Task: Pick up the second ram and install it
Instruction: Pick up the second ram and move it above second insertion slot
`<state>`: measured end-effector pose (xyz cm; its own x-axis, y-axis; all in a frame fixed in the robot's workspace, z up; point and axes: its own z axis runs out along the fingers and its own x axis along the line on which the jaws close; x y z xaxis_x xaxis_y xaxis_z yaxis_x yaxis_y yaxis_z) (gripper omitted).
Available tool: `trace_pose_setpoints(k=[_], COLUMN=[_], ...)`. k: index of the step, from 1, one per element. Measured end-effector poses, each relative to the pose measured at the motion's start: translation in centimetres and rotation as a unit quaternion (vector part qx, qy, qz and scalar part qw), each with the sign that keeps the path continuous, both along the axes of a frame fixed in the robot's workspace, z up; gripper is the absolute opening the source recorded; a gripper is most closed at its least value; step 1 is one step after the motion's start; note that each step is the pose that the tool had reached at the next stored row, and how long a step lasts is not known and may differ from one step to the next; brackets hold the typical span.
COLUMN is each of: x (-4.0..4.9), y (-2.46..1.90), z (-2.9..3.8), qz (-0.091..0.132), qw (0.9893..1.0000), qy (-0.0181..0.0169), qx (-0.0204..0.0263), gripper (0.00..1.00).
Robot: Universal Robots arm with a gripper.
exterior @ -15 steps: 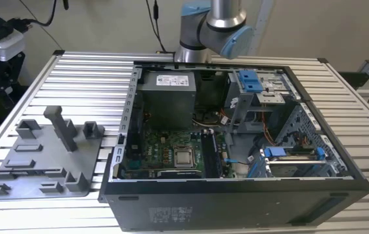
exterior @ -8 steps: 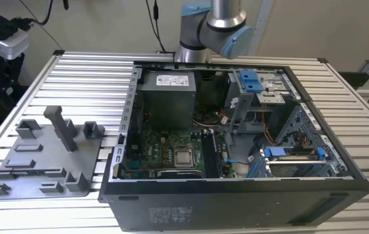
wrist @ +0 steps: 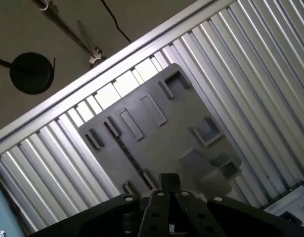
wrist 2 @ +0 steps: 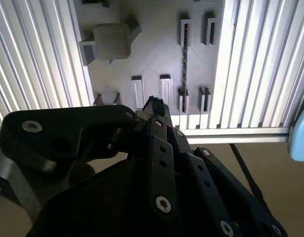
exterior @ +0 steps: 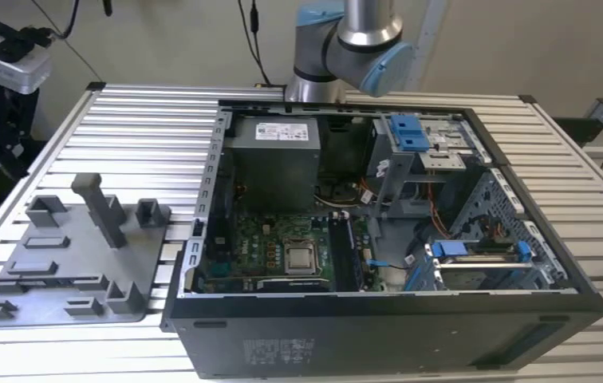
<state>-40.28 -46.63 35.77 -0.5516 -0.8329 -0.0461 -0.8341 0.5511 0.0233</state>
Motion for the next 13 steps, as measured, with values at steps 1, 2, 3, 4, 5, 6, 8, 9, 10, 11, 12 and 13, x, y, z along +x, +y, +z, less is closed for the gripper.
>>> trace_pose_setpoints(k=[1,2,3,4,5,6,8,9,10,11,12,13], x=[0.00,0.01,0.01,0.01,0.01,0.01,0.01,0.01,0.00,0.00,0.01,0.01], y=[-0.02,-0.03,-0.05,-0.08,-0.09,-0.10,-0.12,-0.14,-0.16,-0.17,-0.19,-0.22], z=[-0.02,-0.04,-0.06,-0.07,-0.08,-0.10,-0.16,-0.17,-0.19,-0.21,-0.25,-0.28], qz=[0.006,0.012,0.018,0.024,0.029,0.033,0.043,0.049,0.055,0.061,0.067,0.073], qw=[1.0000,0.9999,0.9998,0.9997,0.9996,0.9994,0.9990,0.9988,0.9985,0.9981,0.9977,0.9973], qy=[-0.0016,-0.0032,-0.0048,-0.0060,-0.0062,-0.0063,-0.0072,-0.0079,-0.0089,-0.0106,-0.0120,-0.0129], qx=[0.0000,0.0000,0.0000,0.0000,0.0000,0.0000,0.0002,0.0002,0.0001,0.0001,0.0001,0.0001], gripper=[0.11,0.11,0.11,0.11,0.11,0.11,0.11,0.11,0.11,0.11,0.11,0.11])
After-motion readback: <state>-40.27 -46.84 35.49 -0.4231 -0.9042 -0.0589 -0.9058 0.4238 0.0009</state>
